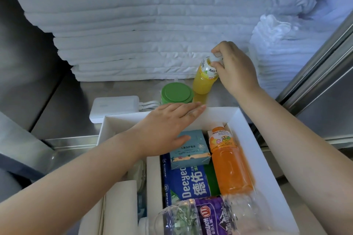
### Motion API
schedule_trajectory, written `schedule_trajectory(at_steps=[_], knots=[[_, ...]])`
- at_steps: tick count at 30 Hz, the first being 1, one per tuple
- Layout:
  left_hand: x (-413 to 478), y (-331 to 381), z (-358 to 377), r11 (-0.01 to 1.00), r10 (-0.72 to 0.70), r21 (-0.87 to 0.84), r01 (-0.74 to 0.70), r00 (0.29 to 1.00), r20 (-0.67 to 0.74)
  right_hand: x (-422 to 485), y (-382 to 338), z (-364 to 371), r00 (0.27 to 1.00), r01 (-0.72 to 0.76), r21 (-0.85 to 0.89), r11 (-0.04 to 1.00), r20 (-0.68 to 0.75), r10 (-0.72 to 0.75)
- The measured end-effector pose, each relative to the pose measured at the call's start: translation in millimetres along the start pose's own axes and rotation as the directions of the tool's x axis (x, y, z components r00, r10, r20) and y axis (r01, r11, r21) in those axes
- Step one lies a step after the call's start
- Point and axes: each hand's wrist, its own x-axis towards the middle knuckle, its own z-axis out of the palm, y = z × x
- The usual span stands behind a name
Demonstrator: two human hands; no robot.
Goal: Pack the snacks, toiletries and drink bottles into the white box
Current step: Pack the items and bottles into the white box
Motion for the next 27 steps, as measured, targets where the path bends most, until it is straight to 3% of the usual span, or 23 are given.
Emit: schedule_trajectory(at_steps=[9, 16, 22, 27], knots=[[3, 6, -1, 0.977, -0.129, -0.177, 0.116, 0.989, -0.068, -20, -24, -42, 0.981, 0.109, 0.104, 0.988, -0.169, -0.091], [15, 19, -13, 0.858, -0.318, -0.444, 0.258, 0.946, -0.066, -43, -49, -71, 0.937, 0.265, 0.14, 0.954, -0.272, -0.22], [22, 21, -16, 0.825, -0.367, -0.505, 0.255, 0.92, -0.135, -67, -50, -72, 0.938, 0.326, 0.214, 0.921, -0.195, -0.287], [29, 26, -30, 0.839, -0.34, -0.515, 0.177, 0.909, -0.24, -79, -45, -80, 0.854, 0.49, 0.204, 0.848, -0.311, -0.418]])
